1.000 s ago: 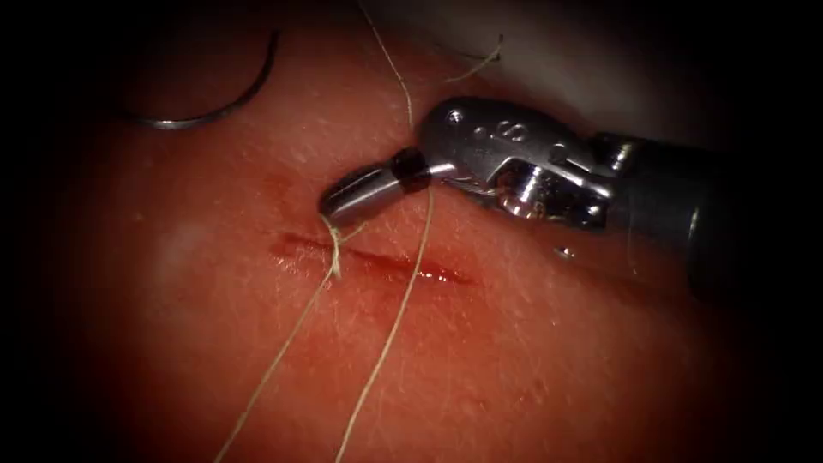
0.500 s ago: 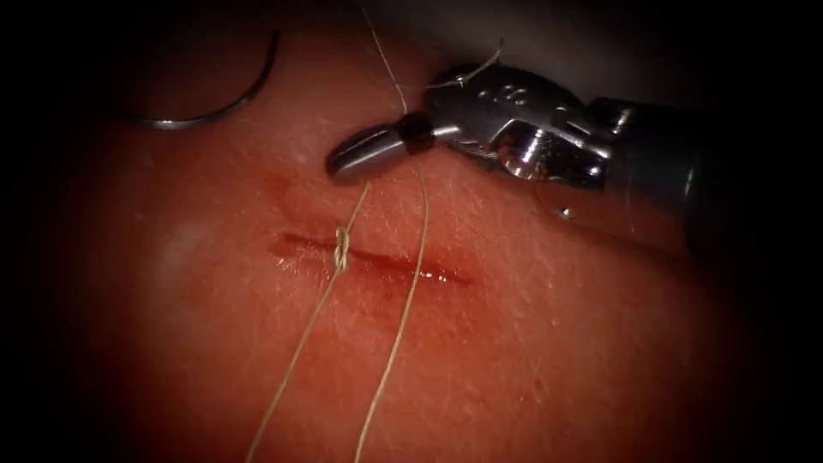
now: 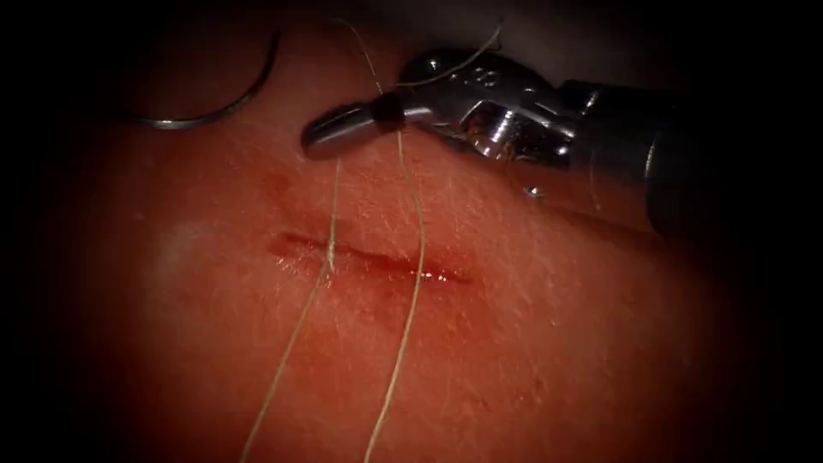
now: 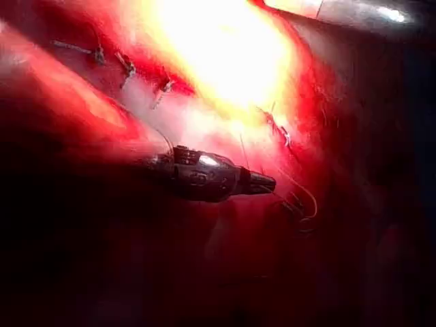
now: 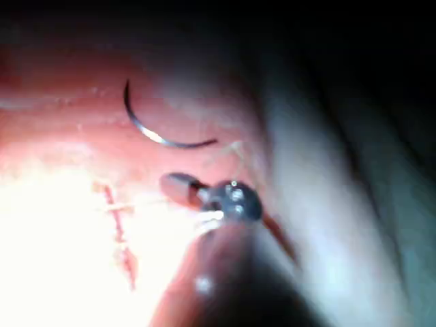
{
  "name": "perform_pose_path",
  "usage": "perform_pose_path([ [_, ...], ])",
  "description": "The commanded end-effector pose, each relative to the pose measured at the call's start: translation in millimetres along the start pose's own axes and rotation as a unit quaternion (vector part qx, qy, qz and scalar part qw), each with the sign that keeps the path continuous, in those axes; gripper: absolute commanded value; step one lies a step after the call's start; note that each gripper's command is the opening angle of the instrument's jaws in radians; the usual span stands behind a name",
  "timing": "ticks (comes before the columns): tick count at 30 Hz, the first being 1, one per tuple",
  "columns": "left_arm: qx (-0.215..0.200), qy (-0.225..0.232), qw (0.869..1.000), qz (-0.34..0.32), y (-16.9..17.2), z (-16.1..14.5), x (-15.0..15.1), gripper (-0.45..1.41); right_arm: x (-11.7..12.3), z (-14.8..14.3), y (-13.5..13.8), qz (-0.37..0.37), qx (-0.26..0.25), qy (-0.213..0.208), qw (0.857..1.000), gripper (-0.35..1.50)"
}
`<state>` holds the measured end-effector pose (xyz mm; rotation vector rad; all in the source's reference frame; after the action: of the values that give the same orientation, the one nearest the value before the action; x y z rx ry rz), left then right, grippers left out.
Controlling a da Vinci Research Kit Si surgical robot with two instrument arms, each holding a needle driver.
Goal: Wound Closure
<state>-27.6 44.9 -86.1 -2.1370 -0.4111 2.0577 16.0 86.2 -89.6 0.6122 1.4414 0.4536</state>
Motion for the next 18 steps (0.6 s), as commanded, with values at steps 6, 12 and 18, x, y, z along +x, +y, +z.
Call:
perform_pose_path([
  [6,-0.003,0.0,1.0,-0.004,1.4,0.8,-0.9,-0.35,-1.4,-0.4,1.8,-0.018,-0.032,-0.029,0.999,-0.35],
  [12,-0.004,0.0,1.0,-0.004,1.8,0.9,-0.9,-0.35,-2.3,-1.6,2.2,-0.017,-0.065,-0.028,0.997,-0.35],
  [18,-0.004,0.001,1.0,-0.007,1.3,1.1,-0.1,-0.35,-2.2,-1.4,1.3,-0.015,-0.06,-0.022,0.998,-0.35],
])
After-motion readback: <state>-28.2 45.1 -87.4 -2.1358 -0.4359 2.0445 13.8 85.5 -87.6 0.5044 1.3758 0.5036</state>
